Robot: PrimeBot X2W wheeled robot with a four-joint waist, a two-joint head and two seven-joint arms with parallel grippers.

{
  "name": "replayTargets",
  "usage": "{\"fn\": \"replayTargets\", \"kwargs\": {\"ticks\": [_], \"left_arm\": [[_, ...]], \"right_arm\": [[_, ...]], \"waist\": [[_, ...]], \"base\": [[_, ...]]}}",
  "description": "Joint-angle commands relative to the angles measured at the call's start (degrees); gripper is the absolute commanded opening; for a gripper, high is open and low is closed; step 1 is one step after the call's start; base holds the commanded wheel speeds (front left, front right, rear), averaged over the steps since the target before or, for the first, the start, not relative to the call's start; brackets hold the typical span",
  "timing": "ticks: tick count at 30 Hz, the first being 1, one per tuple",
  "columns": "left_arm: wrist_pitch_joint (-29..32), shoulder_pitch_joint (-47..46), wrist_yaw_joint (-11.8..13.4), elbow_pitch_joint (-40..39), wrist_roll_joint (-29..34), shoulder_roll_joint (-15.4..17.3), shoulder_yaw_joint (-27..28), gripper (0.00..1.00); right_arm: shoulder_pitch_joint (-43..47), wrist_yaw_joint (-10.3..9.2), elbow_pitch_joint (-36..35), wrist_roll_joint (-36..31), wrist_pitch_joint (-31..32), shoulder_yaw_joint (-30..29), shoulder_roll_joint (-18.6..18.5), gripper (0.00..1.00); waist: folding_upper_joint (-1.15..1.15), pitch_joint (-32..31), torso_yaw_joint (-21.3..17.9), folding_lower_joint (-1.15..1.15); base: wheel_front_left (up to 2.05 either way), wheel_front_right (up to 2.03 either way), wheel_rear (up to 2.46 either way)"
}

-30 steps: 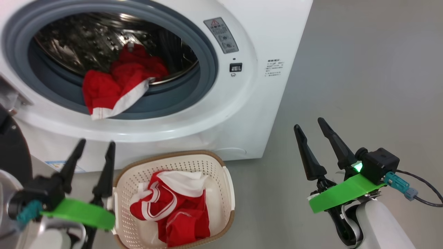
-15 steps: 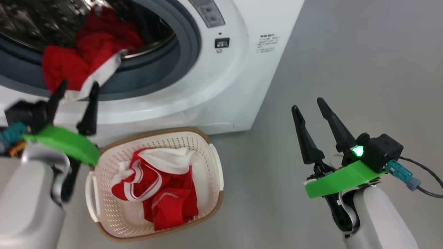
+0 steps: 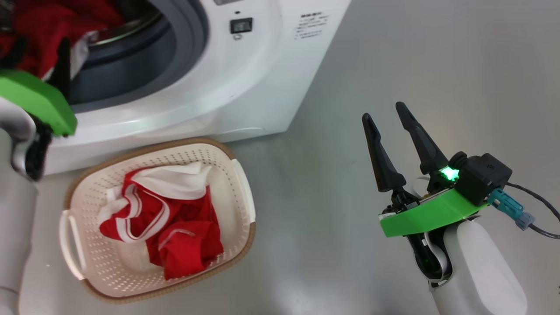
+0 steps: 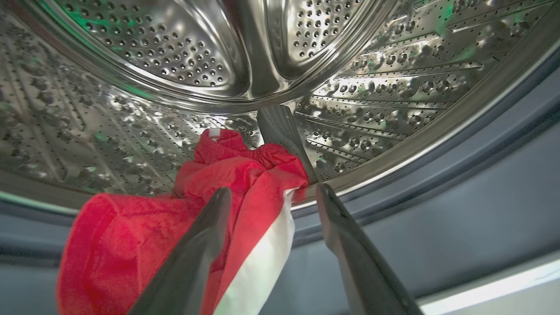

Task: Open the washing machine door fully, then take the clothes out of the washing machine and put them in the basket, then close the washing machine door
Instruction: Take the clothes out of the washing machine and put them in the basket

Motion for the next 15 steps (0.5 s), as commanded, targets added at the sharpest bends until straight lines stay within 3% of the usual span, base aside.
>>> {"fn": "replayTargets", "kwargs": {"ticks": [1,15], "left_arm": [[0.4,-2.7,-0.5,0.1,-0.1,2.9,1.1,1.00],[3.3,-13.5,-1.1,15.2,0.2,5.8,-0.8,1.00]], "right_arm": [[-0.6,0.09,-1.8,0.8,-0.3,1.4,0.7,1.00],[-1.3,0.09,-3.0,2.0,-0.3,2.5,0.7,1.00]], "waist": [[0.00,2.4,-2.3,0.00],[0.00,5.4,-6.2,0.00]], "base": [[0.00,0.00,0.00],[0.00,0.00,0.00]]}}
